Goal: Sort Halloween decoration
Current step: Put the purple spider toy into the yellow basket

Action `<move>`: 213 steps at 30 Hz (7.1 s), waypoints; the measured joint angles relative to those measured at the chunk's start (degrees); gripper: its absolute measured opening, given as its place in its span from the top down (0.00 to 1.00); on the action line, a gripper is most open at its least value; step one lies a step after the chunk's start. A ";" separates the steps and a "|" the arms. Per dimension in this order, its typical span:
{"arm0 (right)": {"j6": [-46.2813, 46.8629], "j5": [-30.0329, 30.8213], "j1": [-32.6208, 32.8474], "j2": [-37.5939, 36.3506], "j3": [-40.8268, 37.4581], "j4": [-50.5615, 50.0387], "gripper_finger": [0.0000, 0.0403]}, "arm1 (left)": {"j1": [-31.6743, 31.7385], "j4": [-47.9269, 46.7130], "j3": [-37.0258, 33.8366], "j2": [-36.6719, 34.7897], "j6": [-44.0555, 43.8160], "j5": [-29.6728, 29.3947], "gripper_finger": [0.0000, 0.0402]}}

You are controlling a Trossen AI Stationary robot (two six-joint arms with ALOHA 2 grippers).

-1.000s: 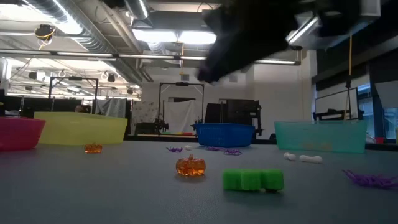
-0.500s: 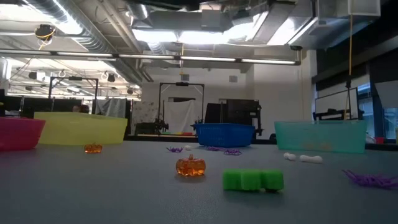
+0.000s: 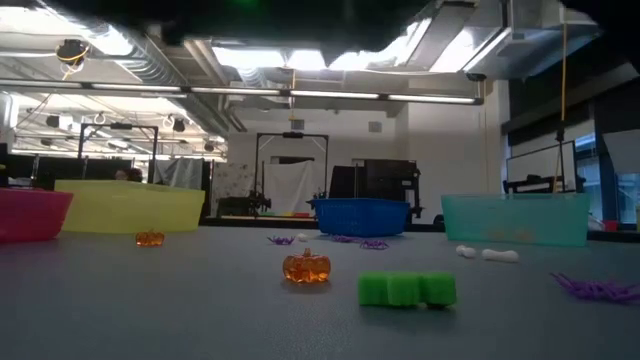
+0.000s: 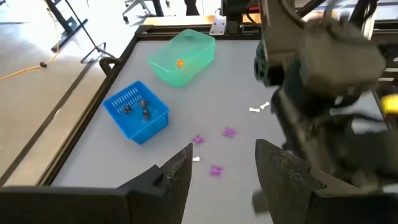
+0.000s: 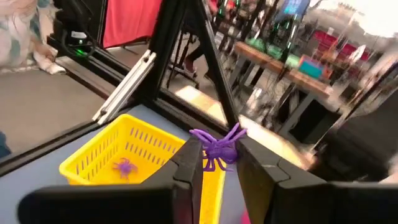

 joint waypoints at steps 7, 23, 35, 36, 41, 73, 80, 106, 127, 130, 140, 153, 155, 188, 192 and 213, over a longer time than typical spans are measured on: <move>2.27 -0.02 0.02 8.64 12.50 -6.88 0.80 | 0.01 -0.08 -0.02 0.02 0.00 -0.02 0.60; 3.79 0.15 0.04 10.79 14.99 -11.76 0.54 | 0.01 -0.13 -0.02 0.04 0.05 0.09 0.60; 5.43 1.99 0.02 10.79 14.99 -16.36 0.38 | 0.02 -0.13 -0.02 0.07 0.42 0.52 0.60; 6.61 1.99 0.02 10.79 14.99 -17.33 0.38 | 0.02 -0.13 -0.02 0.07 0.41 0.52 0.60; 8.31 1.99 0.00 10.79 14.99 -18.96 0.38 | -0.24 -0.51 -0.02 0.09 -3.56 4.97 0.60; 8.42 1.99 0.00 10.79 14.99 -18.96 0.38 | -27.18 -9.60 -0.09 25.60 -60.71 7.83 0.61; 8.40 1.99 0.00 10.79 14.99 -19.05 0.38 | -27.56 -11.31 -0.09 31.04 -74.01 6.05 0.61; 8.40 1.97 0.02 10.76 14.99 -16.06 0.38 | -26.49 -16.99 -0.07 33.86 -93.27 5.02 0.61; 8.42 1.97 0.02 10.76 14.99 -16.05 0.38 | -26.49 -18.21 -0.07 33.86 -92.13 18.68 0.61; 8.42 1.97 0.02 10.76 14.99 -16.05 0.38 | -26.49 -18.14 -0.07 33.86 -91.59 18.30 0.61; 8.40 1.97 0.07 10.72 14.99 -16.03 0.38 | -26.51 -17.69 -0.07 33.86 -92.55 13.55 0.61; 8.40 1.97 0.04 10.72 14.99 -15.94 0.38 | -26.34 -16.02 -0.07 33.86 -93.37 9.53 0.61; 8.40 2.17 0.04 10.72 14.99 -15.94 0.38 | -26.34 -15.14 -0.07 33.86 -92.51 12.22 0.61; 8.44 4.57 0.02 10.72 14.99 -14.15 0.38 | -26.04 -13.48 2.36 34.99 -85.94 12.51 0.61; 8.44 4.57 0.02 10.72 14.99 -14.00 0.38 | -25.90 -13.53 2.36 34.99 -85.45 12.68 0.61; 8.47 3.44 0.07 10.72 14.99 -12.58 0.38 | -25.86 -15.56 2.34 35.04 -85.09 14.10 0.86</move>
